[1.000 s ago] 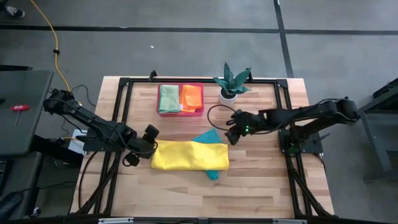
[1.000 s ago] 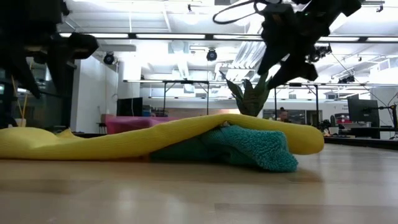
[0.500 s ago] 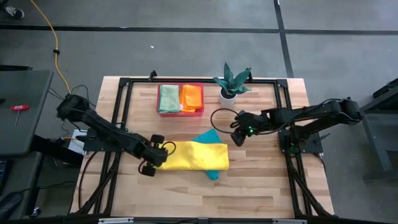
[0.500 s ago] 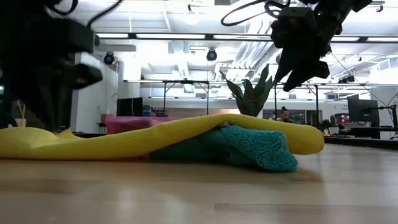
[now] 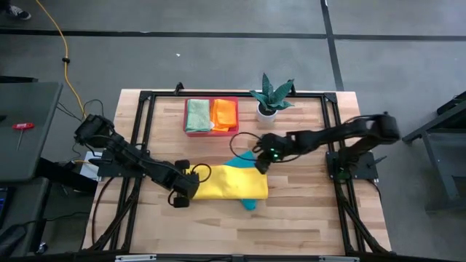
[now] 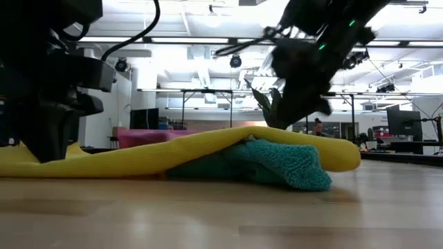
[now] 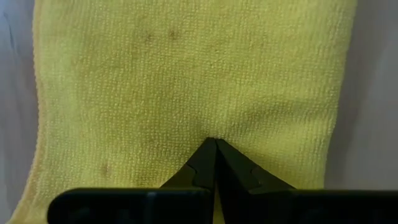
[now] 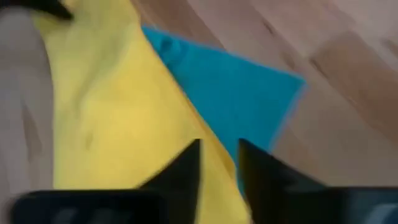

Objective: Fold microfiber towels
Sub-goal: Fold the yellow microfiber towel, then adjust the blue microfiber towel

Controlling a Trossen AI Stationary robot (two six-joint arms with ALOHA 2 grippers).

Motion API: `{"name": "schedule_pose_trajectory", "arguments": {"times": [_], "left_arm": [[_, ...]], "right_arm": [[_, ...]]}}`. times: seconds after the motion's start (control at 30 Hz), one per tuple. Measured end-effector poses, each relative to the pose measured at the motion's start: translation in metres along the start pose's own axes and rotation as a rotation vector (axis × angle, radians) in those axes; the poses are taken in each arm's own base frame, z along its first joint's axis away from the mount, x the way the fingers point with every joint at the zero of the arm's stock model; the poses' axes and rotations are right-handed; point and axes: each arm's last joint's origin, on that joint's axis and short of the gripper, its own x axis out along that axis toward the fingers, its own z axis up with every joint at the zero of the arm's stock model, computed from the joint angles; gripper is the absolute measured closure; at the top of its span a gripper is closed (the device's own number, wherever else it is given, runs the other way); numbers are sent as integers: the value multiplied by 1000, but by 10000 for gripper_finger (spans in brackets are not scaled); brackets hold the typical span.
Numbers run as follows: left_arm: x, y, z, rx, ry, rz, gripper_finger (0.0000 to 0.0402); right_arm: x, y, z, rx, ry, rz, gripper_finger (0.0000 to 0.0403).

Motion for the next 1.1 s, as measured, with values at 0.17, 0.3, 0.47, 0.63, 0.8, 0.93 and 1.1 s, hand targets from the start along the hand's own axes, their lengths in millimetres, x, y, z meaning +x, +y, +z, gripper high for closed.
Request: {"name": "schedule_pose_trajectory", "arguments": {"times": [0.17, 0.3, 0.47, 0.63, 0.8, 0.93, 1.1], "left_arm": [[0, 0, 0, -29, -5, -4, 401], [0, 0, 0, -29, -5, -3, 401], [0, 0, 0, -37, -5, 0, 401], [0, 1, -1, -66, 15, 11, 401], [0, 3, -7, -144, 76, 31, 401], [-1, 2, -10, -165, 89, 42, 401], [-2, -3, -14, -146, 91, 48, 401]], "right_arm": [[45, -14, 13, 131, -35, 66, 386], [64, -17, 17, 164, -10, 54, 399], [72, -19, 12, 178, 49, 0, 401], [68, -26, 5, 168, 110, -122, 402], [53, -37, 1, 139, 174, -263, 402], [30, -48, -6, 73, 253, -424, 403], [1, -62, -13, -2, 374, -607, 403]]}}
